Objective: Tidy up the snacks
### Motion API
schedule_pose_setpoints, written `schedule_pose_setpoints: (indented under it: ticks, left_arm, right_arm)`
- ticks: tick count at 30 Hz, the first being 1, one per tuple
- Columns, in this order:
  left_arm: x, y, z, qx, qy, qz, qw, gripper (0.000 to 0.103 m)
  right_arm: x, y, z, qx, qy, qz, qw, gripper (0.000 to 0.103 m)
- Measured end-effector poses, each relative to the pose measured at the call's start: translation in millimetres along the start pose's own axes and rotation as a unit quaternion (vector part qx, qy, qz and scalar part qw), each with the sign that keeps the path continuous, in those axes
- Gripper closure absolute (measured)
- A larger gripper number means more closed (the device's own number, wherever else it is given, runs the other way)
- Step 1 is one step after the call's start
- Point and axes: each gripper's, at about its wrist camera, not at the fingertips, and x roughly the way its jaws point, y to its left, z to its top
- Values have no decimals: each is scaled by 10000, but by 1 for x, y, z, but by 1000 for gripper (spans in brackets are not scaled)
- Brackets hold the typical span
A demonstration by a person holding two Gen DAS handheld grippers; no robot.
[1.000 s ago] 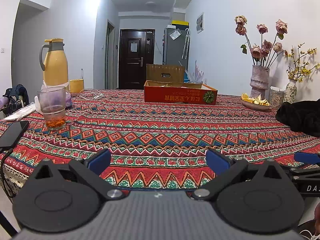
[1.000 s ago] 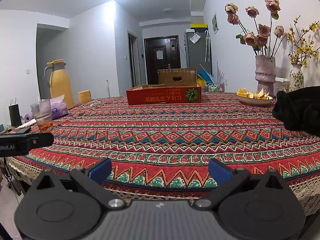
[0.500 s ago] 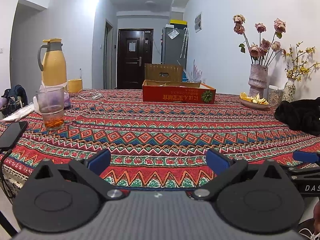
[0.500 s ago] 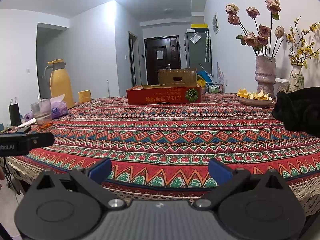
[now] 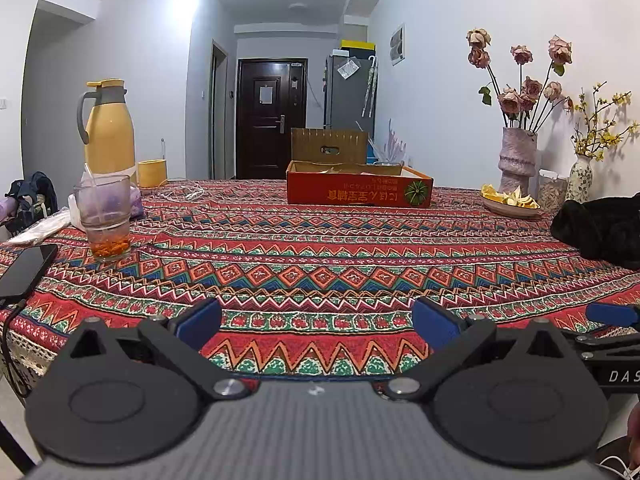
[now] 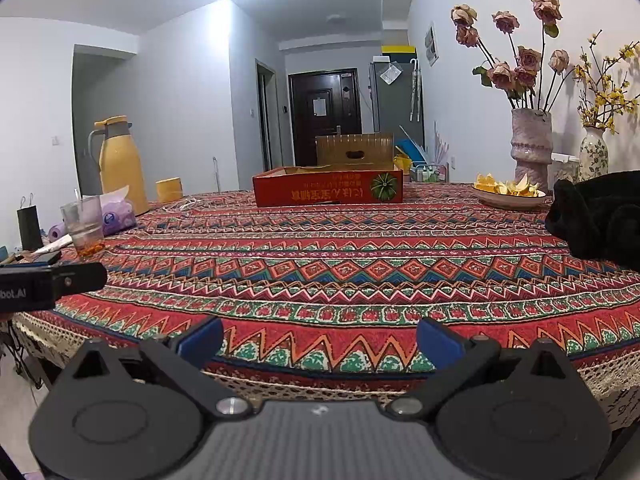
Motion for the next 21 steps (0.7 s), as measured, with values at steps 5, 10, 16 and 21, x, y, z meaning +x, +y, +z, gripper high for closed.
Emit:
schedule_pose_setpoints:
  ticks: [5, 10, 16, 21]
  left_arm:
    - [0, 0, 0, 6, 14, -4, 10000, 0]
    - [0, 0, -1, 4, 29, 7, 10000, 0]
    - [1, 1, -1, -11, 43, 16, 10000, 0]
    - [6, 3, 1, 9, 20, 107, 9999, 0]
  right_arm:
    - [0, 0, 0, -2, -1, 4, 10000, 0]
    - [0, 0, 0, -13, -3, 0, 10000, 0]
    - [-1, 0, 1, -29, -17, 1, 10000, 0]
    - [2, -2, 6, -93, -76, -21, 9999, 0]
